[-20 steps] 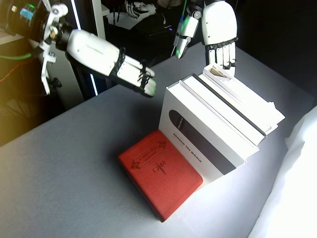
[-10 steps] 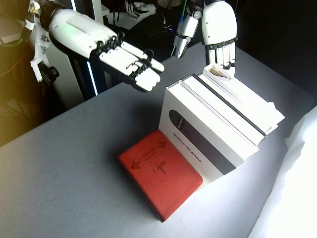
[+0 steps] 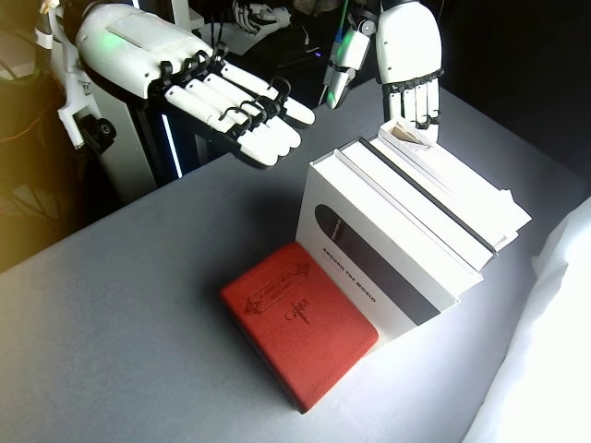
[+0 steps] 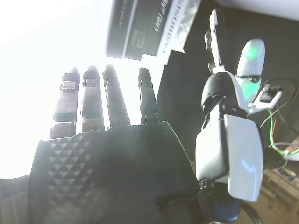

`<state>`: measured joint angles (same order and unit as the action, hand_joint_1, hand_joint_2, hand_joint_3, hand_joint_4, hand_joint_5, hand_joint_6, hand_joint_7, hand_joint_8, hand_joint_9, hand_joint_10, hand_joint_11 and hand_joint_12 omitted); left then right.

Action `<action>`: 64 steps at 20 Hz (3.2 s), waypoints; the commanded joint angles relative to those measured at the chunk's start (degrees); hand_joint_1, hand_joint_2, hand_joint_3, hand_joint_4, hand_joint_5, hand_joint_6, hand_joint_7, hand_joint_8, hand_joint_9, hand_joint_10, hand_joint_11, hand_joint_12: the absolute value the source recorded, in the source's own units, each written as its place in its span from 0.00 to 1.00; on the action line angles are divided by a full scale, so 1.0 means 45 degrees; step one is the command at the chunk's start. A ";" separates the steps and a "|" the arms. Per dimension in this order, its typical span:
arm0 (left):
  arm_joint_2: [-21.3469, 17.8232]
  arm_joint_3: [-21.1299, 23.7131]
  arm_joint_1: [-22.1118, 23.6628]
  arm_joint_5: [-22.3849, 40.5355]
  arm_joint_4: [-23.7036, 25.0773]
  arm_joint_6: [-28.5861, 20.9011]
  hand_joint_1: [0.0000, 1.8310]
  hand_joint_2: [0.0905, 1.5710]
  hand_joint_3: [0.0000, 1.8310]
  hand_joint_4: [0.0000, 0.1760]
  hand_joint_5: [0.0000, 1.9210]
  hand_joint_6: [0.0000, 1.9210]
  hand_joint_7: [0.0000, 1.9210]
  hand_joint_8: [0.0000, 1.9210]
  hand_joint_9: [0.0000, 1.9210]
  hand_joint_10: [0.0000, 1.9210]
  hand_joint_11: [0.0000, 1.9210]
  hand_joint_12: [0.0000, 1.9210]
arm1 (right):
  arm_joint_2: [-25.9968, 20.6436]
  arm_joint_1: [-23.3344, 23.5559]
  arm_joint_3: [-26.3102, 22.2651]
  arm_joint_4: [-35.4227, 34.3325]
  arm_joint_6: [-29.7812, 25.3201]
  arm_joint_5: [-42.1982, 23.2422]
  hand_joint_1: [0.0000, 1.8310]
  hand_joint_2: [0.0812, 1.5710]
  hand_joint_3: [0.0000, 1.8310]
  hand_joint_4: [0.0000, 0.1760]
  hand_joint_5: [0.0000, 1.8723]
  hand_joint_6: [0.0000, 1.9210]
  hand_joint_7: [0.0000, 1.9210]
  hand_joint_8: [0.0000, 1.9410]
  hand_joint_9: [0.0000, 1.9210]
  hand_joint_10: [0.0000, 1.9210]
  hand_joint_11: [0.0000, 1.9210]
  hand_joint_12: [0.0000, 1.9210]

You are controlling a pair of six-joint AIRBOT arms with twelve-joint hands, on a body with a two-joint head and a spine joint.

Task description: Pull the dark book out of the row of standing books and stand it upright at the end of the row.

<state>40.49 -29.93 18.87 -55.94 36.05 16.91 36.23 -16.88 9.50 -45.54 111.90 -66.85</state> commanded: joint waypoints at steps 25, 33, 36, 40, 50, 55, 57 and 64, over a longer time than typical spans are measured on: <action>-0.0117 -0.0006 0.0145 0.0406 0.0614 0.0124 0.00 0.73 0.00 0.00 0.05 0.00 0.04 0.00 0.02 0.00 0.02 0.01 | 0.2797 0.1720 0.1801 0.1193 0.2198 -0.2827 0.00 0.56 0.00 0.00 0.00 0.00 0.00 0.00 0.00 0.00 0.00 0.00; -0.0117 -0.0007 0.0154 0.0396 0.0588 0.0124 0.00 0.73 0.00 0.00 0.03 0.00 0.02 0.00 0.01 0.00 0.00 0.00 | 0.3571 0.2127 0.2687 0.0516 0.2496 -0.2307 0.00 0.58 0.00 0.00 0.00 0.00 0.00 0.00 0.00 0.00 0.00 0.00; -0.0117 -0.0009 0.0159 0.0392 0.0577 0.0124 0.00 0.74 0.00 0.00 0.03 0.00 0.03 0.00 0.01 0.00 0.01 0.01 | 0.3863 0.2369 0.2969 -0.0116 0.2571 -0.2158 0.00 0.62 0.01 0.00 0.00 0.00 0.00 0.00 0.00 0.00 0.00 0.00; -0.0117 -0.0009 0.0160 0.0391 0.0579 0.0124 0.00 0.74 0.00 0.00 0.04 0.01 0.03 0.00 0.01 0.00 0.01 0.01 | 0.3920 0.2374 0.3051 -0.0498 0.2682 -0.1902 0.00 0.63 0.02 0.00 0.00 0.00 0.00 0.00 0.00 0.00 0.00 0.00; -0.0117 -0.0009 0.0160 0.0391 0.0571 0.0124 0.00 0.74 0.00 0.00 0.04 0.00 0.03 0.00 0.01 0.00 0.00 0.00 | 0.3920 0.2126 0.3050 -0.0512 0.2687 -0.1746 0.00 0.61 0.00 0.00 0.00 0.00 0.00 0.00 0.00 0.00 0.00 0.00; -0.0117 -0.0009 0.0160 0.0391 0.0572 0.0124 0.00 0.75 0.00 0.00 0.04 0.00 0.03 0.00 0.00 0.00 0.00 0.00 | 0.3923 0.1989 0.3046 -0.0511 0.2874 -0.1671 0.00 0.62 0.01 0.00 0.00 0.00 0.00 0.00 0.00 0.00 0.00 0.00; -0.0117 -0.0009 0.0160 0.0391 0.0572 0.0124 0.00 0.75 0.00 0.00 0.05 0.01 0.03 0.00 0.01 0.00 0.01 0.00 | 0.3924 0.1976 0.3033 -0.0509 0.2953 -0.1676 0.00 0.62 0.00 0.00 0.00 0.00 0.00 0.00 0.00 0.00 0.00 0.00; -0.0116 -0.0009 0.0160 0.0391 0.0572 0.0124 0.00 0.75 0.00 0.00 0.04 0.00 0.03 0.00 0.00 0.00 0.00 0.00 | 0.3932 0.1772 0.2806 0.0068 0.3338 -0.1939 0.00 0.62 0.00 0.00 0.00 0.00 0.00 0.00 0.00 0.00 0.00 0.00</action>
<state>40.49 -29.93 18.90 -56.12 35.68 17.30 54.52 -9.17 22.63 -50.06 126.96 -71.85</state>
